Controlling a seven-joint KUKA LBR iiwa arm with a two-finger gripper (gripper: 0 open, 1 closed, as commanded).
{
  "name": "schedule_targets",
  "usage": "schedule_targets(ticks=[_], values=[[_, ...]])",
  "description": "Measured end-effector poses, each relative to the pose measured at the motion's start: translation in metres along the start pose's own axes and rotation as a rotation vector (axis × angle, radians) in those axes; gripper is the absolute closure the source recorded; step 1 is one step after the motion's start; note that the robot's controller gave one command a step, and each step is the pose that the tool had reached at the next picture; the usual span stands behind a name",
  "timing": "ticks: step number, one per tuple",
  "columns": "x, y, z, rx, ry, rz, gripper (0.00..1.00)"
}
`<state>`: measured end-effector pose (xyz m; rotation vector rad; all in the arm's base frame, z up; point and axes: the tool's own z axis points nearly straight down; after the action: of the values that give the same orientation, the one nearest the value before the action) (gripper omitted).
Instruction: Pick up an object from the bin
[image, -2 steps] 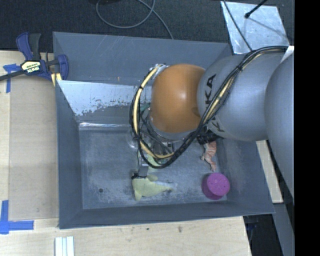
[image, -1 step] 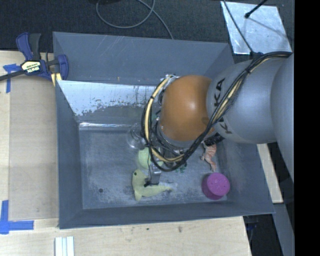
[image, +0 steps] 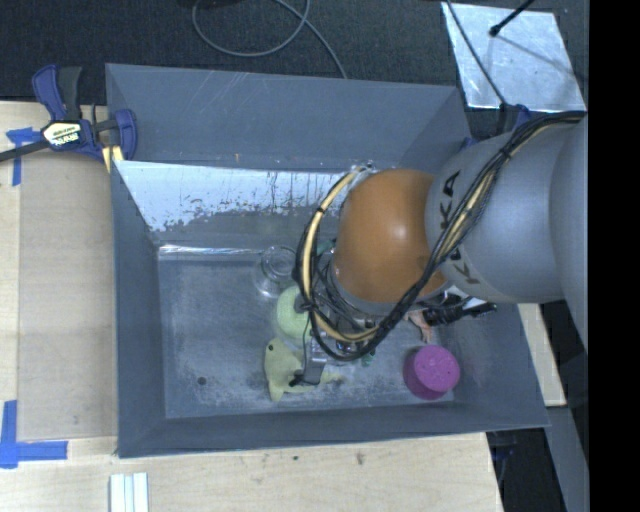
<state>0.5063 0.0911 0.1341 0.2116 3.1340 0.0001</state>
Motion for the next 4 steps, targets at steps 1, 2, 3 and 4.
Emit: schedule_targets(ticks=[1,2,3,4], values=[[-0.0047,-0.0014,0.0618,-0.002,-0.005,-0.227,0.0],[-0.0001,-0.0084,0.0564,-0.012,-0.021,0.068,1.0],[-0.0001,-0.0084,0.0564,-0.012,-0.021,0.068,1.0],[-0.0006,-0.0079,0.0556,-0.012,-0.019,0.068,1.0]])
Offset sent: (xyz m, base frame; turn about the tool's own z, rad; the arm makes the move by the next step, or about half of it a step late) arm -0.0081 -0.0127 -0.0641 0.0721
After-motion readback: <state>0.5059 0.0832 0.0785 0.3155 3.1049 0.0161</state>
